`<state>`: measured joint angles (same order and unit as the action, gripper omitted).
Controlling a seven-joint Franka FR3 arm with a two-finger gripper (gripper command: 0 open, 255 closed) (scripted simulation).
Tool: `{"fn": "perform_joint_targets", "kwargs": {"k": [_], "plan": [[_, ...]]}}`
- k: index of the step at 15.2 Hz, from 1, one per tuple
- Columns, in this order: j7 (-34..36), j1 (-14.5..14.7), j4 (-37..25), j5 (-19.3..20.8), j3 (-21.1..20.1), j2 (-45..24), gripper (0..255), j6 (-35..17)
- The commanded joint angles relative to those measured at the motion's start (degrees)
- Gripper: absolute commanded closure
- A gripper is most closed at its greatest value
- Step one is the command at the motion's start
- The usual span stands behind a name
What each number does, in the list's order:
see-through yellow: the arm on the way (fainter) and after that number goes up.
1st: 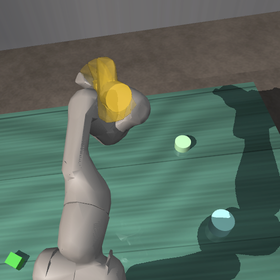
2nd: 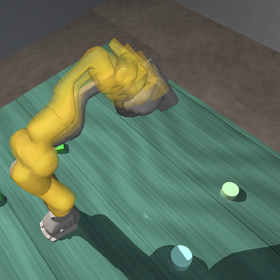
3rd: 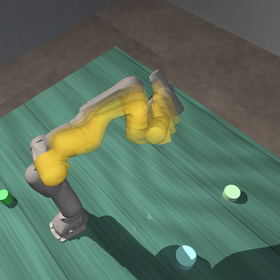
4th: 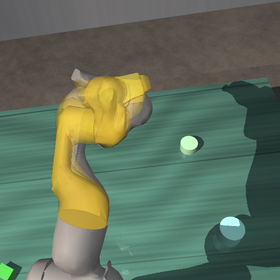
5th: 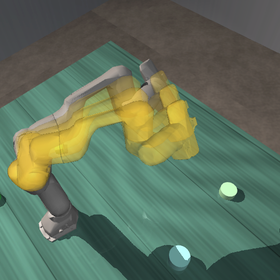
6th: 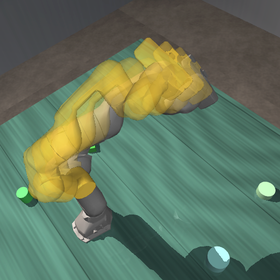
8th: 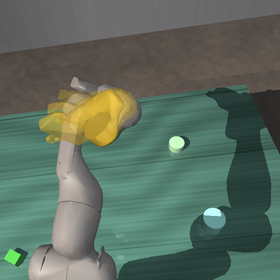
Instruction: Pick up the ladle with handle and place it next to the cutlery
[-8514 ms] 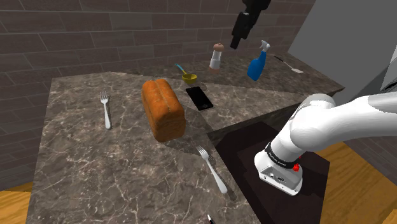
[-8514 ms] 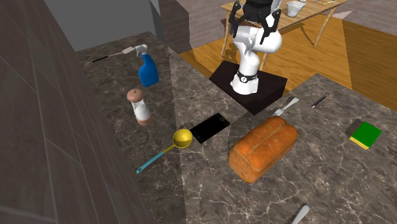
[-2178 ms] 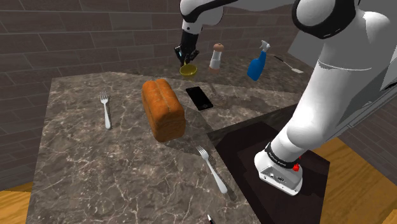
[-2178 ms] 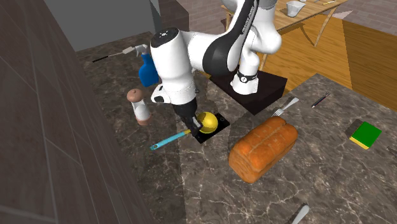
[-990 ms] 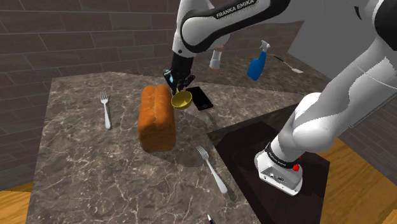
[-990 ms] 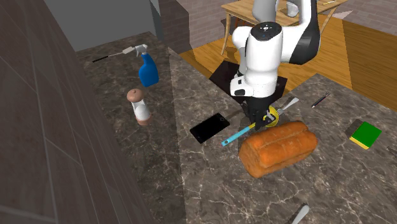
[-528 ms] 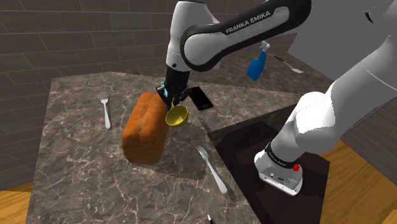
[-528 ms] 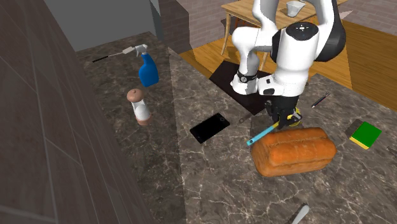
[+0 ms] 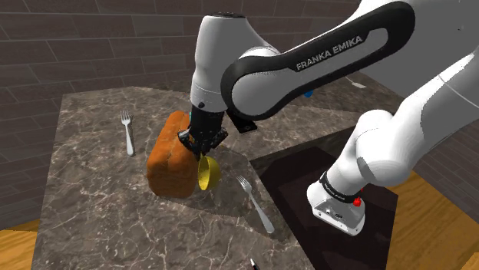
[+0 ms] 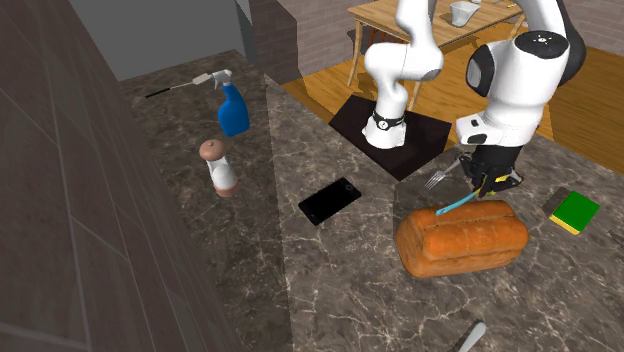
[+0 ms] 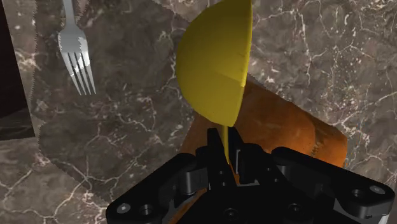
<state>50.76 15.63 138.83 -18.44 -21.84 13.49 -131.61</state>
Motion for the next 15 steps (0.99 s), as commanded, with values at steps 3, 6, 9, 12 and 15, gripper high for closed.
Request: {"fn": "perform_joint_targets", "kwargs": {"k": [3,6,9,12,15], "plan": [[6.28,2.41,-0.41,-0.26,-4.08,-0.25,255,-1.11],[11.31,3.90,-1.66,0.27,-7.28,-1.40,255,-1.93],[16.67,5.19,-3.48,1.53,-10.52,-3.18,255,-2.72],[21.84,6.21,-5.58,3.41,-13.39,-5.35,255,-3.36],[22.15,6.17,-4.43,4.04,-13.76,-6.88,255,-5.90]]}}
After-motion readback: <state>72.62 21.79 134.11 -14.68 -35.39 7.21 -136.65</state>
